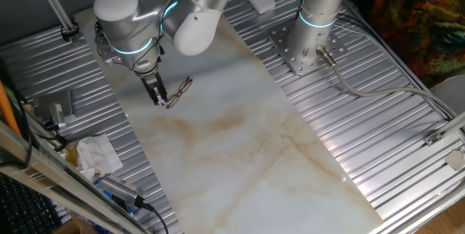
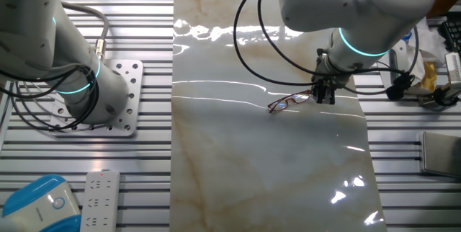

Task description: Unfold the leg of the glasses (with one hand)

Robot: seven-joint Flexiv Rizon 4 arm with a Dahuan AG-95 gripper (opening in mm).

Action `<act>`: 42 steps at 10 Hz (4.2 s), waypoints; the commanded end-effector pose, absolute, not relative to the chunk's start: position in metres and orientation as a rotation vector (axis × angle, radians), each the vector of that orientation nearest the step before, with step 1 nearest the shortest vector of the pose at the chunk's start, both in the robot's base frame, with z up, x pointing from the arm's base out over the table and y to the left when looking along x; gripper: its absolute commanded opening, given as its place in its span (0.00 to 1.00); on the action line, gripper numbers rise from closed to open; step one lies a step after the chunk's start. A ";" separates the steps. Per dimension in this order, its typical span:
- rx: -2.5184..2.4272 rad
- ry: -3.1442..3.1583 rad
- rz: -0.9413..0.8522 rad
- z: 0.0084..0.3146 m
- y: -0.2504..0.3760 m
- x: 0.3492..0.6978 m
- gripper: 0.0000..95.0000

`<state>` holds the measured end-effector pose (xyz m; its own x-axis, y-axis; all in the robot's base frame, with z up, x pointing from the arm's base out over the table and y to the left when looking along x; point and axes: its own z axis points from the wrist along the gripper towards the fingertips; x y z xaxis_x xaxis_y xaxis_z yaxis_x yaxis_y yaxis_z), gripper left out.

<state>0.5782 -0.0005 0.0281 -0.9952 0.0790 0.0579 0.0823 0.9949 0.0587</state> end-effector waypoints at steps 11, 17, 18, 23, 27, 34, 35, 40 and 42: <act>-0.112 -3.083 -0.089 0.045 0.008 0.581 0.00; -0.122 -3.089 -0.126 0.058 0.012 0.577 0.00; -0.123 -3.090 -0.134 0.062 0.012 0.576 0.00; -0.151 -3.097 -0.209 0.085 0.012 0.569 0.00; -0.181 -3.105 -0.274 0.093 0.017 0.565 0.00; -0.181 -3.111 -0.263 0.115 0.017 0.556 0.00; -0.184 -3.108 -0.262 0.117 0.018 0.557 0.00; -0.190 -3.088 -0.255 0.134 0.020 0.564 0.00; -0.187 -3.082 -0.245 0.149 0.021 0.563 0.00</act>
